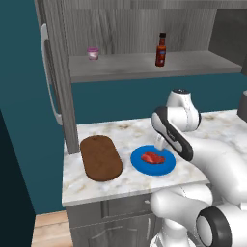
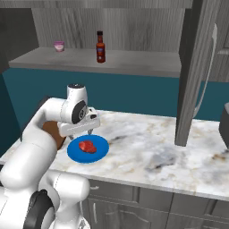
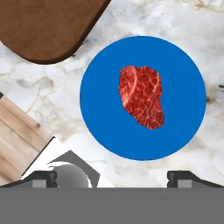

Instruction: Pick the steak from the plate and place it on the cutting board. Then pick the condiment bottle from the cabinet and place it next to the cutting board.

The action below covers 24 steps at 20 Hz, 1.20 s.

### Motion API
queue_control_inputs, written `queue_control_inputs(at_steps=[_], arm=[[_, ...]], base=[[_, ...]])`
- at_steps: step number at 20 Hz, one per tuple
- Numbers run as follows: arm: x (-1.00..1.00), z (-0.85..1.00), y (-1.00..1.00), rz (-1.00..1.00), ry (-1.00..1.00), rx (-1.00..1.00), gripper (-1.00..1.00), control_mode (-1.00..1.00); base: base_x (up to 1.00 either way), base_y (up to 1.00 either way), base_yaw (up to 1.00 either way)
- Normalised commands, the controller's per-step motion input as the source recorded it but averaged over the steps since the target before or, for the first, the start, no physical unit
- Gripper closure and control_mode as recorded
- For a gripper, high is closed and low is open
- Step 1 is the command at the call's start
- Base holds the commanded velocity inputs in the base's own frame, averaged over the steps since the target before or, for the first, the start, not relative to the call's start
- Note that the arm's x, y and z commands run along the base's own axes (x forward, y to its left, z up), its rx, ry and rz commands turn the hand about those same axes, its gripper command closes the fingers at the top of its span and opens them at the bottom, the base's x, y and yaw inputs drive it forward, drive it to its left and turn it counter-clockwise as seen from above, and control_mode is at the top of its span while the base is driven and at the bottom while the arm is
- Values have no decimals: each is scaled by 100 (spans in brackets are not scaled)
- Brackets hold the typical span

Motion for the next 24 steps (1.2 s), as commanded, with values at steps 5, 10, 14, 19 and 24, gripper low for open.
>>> queue_control_inputs(at_steps=[5, 10, 14, 19, 24], arm=[[0, -17, -5, 4, 0, 0, -100, -100], [0, -17, -7, 4, 0, 0, -100, -100], [0, -20, -8, 4, 0, -1, -100, -100], [0, -21, -6, 5, 0, -1, -100, -100], [2, -17, -5, 5, 0, 0, -100, -100]], base=[[0, 0, 0], [0, 0, 0], [0, 0, 0], [0, 0, 0], [0, 0, 0]])
